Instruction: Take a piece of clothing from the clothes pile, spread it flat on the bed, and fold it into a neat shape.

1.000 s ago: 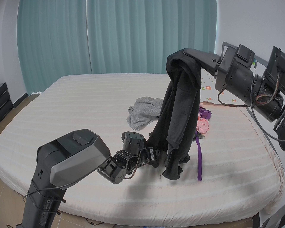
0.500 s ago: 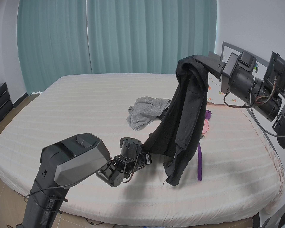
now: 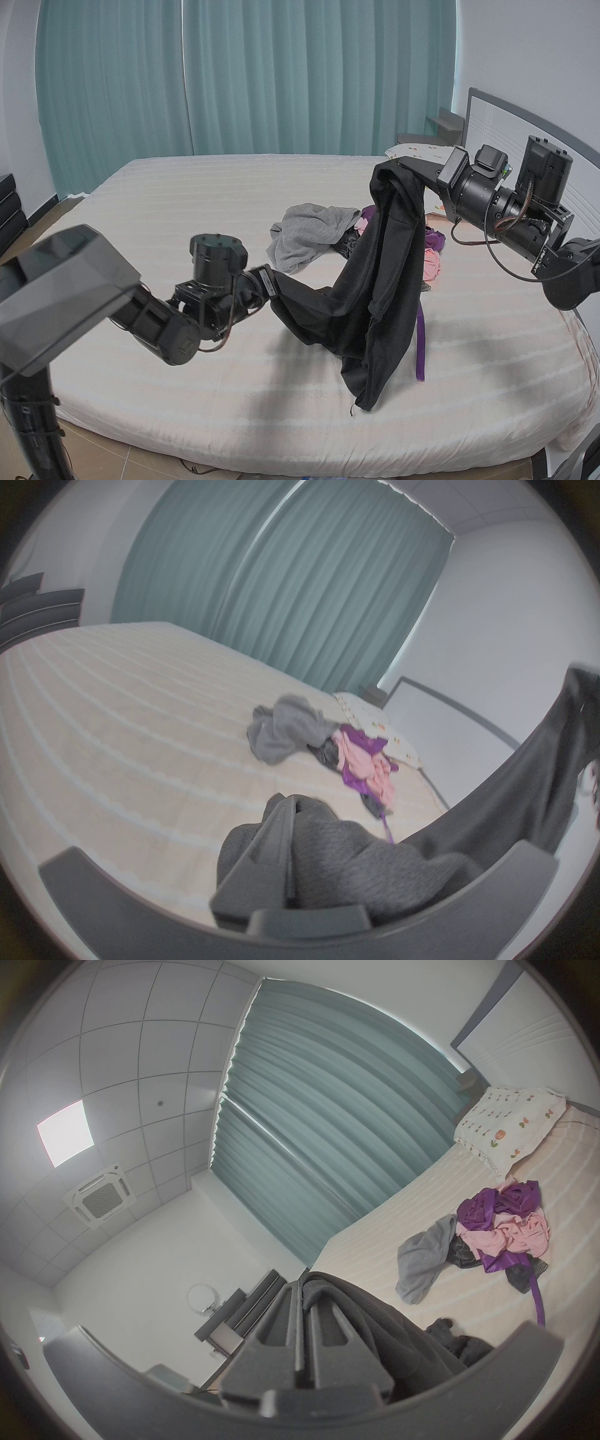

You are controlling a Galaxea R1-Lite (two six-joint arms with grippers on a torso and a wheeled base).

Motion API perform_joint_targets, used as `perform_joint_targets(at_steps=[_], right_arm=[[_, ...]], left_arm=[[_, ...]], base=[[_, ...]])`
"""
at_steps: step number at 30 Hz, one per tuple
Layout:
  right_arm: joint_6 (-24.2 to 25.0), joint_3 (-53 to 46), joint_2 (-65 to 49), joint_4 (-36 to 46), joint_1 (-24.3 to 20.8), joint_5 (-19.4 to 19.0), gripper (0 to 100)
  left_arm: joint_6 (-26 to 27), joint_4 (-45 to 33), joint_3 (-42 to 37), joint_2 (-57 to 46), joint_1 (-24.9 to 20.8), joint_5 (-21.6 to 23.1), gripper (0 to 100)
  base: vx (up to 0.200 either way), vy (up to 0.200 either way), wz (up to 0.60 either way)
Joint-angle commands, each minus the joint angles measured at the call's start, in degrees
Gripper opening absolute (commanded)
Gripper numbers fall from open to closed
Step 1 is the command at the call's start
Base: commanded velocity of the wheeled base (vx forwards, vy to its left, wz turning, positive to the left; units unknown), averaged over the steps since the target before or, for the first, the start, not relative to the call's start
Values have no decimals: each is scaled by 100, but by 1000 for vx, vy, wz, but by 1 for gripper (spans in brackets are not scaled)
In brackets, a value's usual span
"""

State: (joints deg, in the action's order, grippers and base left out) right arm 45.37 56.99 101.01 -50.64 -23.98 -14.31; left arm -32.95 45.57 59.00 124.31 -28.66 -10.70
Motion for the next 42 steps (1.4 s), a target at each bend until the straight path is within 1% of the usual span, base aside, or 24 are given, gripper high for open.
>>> perform_joint_targets(at_steps=[1, 4, 6, 7, 8, 13, 17, 24, 27, 29, 30, 31, 32, 38, 42], right_arm=[[51, 154, 85, -341, 148, 368, 0], [59, -162, -169, -350, 122, 341, 0], [51, -593, -117, -359, 86, 324, 0], [51, -593, -117, -359, 86, 324, 0], [94, -927, 41, -359, -2, 315, 0], [332, -1190, 481, -473, -318, 412, 0], [552, -1340, 516, -561, -441, 403, 0], [657, -1463, 551, -561, -617, 412, 0], [675, -1551, 630, -561, -626, 412, 0], [683, -1586, 657, -570, -626, 412, 0], [683, -1586, 657, -570, -626, 412, 0], [719, -1691, 718, -570, -617, 412, 0], [754, -1735, 727, -570, -617, 412, 0], [833, -1762, 929, -579, -564, 412, 0], [833, -1770, 956, -570, -573, 412, 0]], left_arm=[[-168, -540, -266, -1682, 229, -318, 0], [-168, -470, -504, -1796, 273, -318, 0], [-177, -470, -662, -1770, 229, -310, 0], [-177, -470, -662, -1770, 229, -310, 0], [-177, -452, -917, -1752, 141, -292, 0], [-203, -118, -1471, -1611, -175, -28, 0], [-326, 286, -1796, -1506, -377, 42, 0], [-431, 427, -1901, -1216, -377, 121, 0], [-836, 444, -1910, -1119, -368, 165, 0], [-924, 479, -1919, -1110, -368, 209, 0], [-924, 479, -1919, -1110, -368, 209, 0], [-1047, 611, -2051, -1110, -377, 332, 0], [-1064, 673, -2103, -1110, -377, 358, 0], [-1170, 778, -2341, -1102, -368, 411, 0], [-1179, 787, -2367, -1066, -263, 438, 0]], base=[[0, 0, 0], [0, 0, 0], [0, 0, 0], [0, 0, 0], [0, 0, 0], [0, 0, 0], [0, 0, 0], [0, 0, 0], [0, 0, 0], [0, 0, 0], [-200, 0, 0], [-200, 0, 0], [-200, 0, 0], [-200, 0, 0], [0, 0, 0]])
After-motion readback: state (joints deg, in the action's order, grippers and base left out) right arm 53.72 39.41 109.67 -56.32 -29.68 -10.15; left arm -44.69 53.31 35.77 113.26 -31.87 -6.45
